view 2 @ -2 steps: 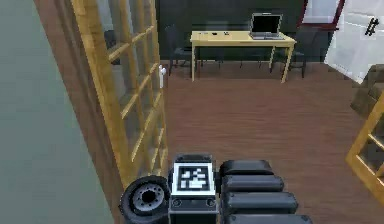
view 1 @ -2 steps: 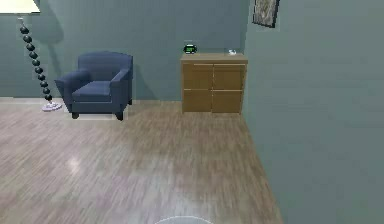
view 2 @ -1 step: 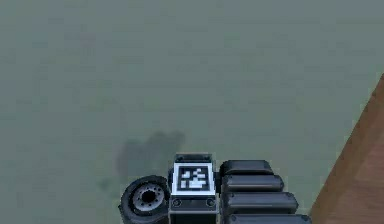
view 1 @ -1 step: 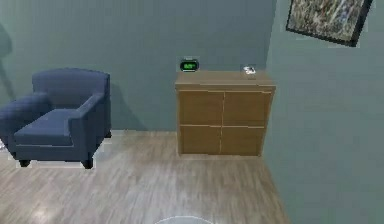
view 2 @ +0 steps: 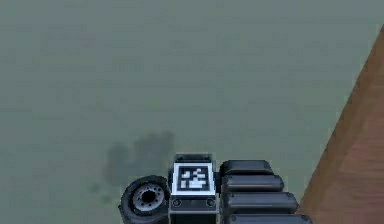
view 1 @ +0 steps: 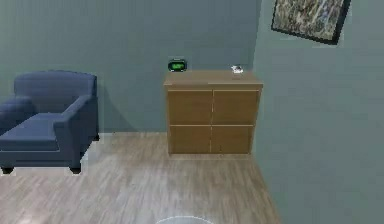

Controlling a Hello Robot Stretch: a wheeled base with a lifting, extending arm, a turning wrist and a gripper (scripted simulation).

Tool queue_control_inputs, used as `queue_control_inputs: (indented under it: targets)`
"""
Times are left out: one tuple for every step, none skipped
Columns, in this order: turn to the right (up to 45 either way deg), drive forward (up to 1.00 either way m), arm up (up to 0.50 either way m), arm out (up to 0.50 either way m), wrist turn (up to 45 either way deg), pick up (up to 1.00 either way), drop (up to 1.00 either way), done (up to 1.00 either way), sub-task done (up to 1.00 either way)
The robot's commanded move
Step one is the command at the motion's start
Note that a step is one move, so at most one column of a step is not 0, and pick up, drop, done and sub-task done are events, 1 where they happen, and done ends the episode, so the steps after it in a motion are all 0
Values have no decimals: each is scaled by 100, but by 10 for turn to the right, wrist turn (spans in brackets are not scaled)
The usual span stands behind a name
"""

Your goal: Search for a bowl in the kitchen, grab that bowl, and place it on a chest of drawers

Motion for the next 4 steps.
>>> queue_control_inputs:
  targets:
    - [0, 100, 0, 0, 0, 0, 0, 0, 0]
    - [30, 0, 0, 0, 0, 0, 0, 0, 0]
    - [0, 20, 0, 0, 0, 0, 0, 0, 0]
    - [-450, 0, 0, 0, 0, 0, 0, 0, 0]
